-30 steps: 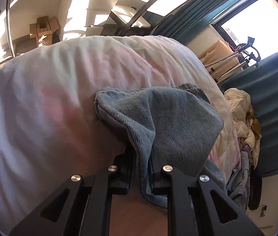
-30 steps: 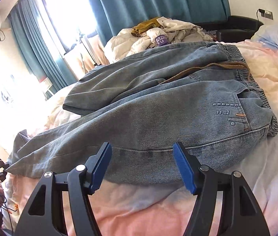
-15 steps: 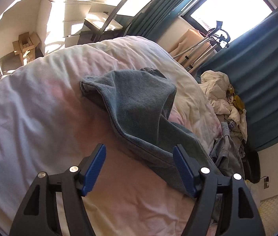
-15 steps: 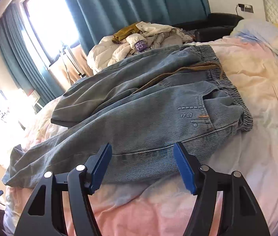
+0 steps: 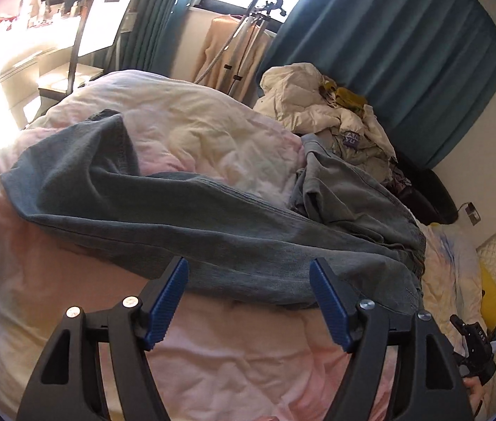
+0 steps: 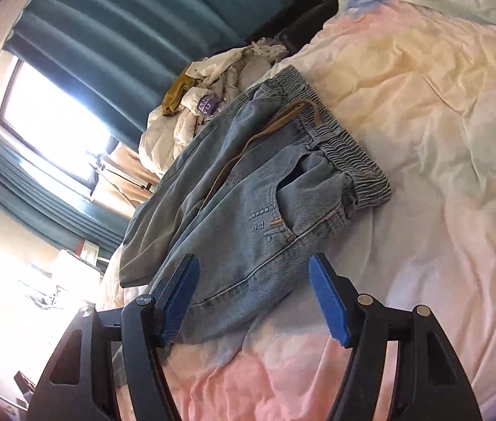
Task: Fold clothes
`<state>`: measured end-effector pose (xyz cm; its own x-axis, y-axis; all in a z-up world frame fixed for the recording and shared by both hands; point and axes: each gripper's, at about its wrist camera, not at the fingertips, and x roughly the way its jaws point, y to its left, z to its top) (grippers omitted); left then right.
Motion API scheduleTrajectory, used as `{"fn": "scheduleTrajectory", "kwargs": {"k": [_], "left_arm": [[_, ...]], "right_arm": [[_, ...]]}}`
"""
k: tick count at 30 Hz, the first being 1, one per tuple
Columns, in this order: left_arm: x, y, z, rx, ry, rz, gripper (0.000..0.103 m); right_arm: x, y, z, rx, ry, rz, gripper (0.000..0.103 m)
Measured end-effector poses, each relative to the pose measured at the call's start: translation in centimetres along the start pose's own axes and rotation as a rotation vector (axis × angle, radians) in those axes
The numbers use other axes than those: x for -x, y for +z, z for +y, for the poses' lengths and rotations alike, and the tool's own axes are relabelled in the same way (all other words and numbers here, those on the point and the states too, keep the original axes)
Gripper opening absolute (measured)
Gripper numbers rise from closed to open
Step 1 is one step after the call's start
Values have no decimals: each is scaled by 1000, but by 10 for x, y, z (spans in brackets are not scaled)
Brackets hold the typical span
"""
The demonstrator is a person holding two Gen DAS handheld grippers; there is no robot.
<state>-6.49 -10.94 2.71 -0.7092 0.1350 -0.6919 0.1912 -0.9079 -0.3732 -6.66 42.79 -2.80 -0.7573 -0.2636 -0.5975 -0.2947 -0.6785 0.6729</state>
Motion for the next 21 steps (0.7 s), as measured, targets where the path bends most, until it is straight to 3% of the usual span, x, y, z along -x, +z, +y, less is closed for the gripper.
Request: {"fn": "scheduleTrajectory", "kwargs": {"k": [6,10,13,15,19,21], "left_arm": [[-38,-18,-53,-122,-24,59,73],[-64,-34,-64,-141,-67,89,73],[-78,-42,-64,-171,-83,121,73],[-82,-44,-61,-181,-92,118,73],[-89,-43,-49,-144,-119,111,73],[-98,-42,-43,-112,-126,133,73]], "right_arm": [[-18,23,-42,-171,31,43,71],[-61,30,-84,-374,47,141,72],[-87,28,-102,-473,111,179,72],[-100,27,-111,-542,178,173,72],[-116,30,-120,-583,178,110,70],[-120,35,-123,-591,176,72,58]]}}
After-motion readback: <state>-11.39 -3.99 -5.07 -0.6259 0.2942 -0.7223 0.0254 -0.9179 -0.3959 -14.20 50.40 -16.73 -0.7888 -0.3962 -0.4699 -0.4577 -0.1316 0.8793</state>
